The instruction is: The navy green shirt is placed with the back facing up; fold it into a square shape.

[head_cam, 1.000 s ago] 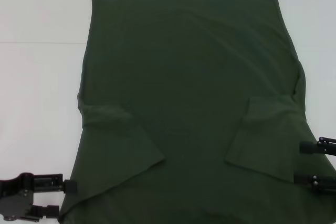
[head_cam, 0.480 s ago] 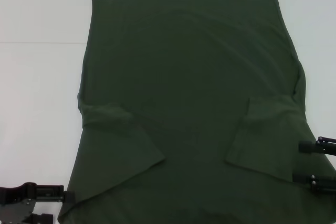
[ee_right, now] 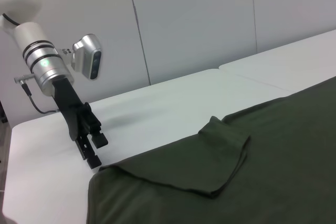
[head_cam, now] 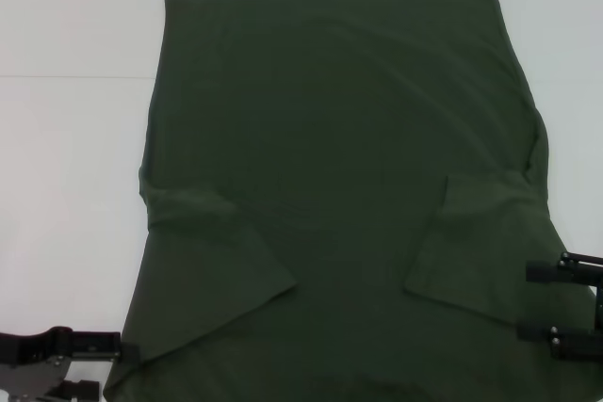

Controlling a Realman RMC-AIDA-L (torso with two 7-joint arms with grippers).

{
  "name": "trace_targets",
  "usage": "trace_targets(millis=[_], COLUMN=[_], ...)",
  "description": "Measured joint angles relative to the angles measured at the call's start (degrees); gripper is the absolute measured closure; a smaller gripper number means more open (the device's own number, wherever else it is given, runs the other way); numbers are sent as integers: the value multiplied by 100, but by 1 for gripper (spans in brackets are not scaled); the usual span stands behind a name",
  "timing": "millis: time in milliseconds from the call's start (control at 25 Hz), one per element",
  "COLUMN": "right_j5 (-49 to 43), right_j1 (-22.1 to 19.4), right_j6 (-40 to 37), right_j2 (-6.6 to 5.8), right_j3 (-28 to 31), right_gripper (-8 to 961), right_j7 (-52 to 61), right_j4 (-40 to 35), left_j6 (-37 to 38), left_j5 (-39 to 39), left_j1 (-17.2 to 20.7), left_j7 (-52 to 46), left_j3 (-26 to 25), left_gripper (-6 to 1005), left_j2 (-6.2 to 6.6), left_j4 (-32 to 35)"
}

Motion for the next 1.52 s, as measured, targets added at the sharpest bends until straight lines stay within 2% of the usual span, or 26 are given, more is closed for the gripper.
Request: trace_targets(millis=[1000,1240,1520], right_j5=[24,25,25], right_j1=[18,31,21], right_j6=[53,74,74], right_j2=[24,22,22], right_j3=[55,64,63], right_gripper=[164,164,164], right_j7=[39,39,39], right_j4=[26,37,37], left_j6=[-288,-262,-253], left_j5=[-7,-36,-17], left_j1=[-36,-87,-241], left_j7=[46,26,23], left_j3=[274,279,329], left_gripper=[66,67,88], left_j2=[-38,-126,-289], left_j4=[41,10,-12])
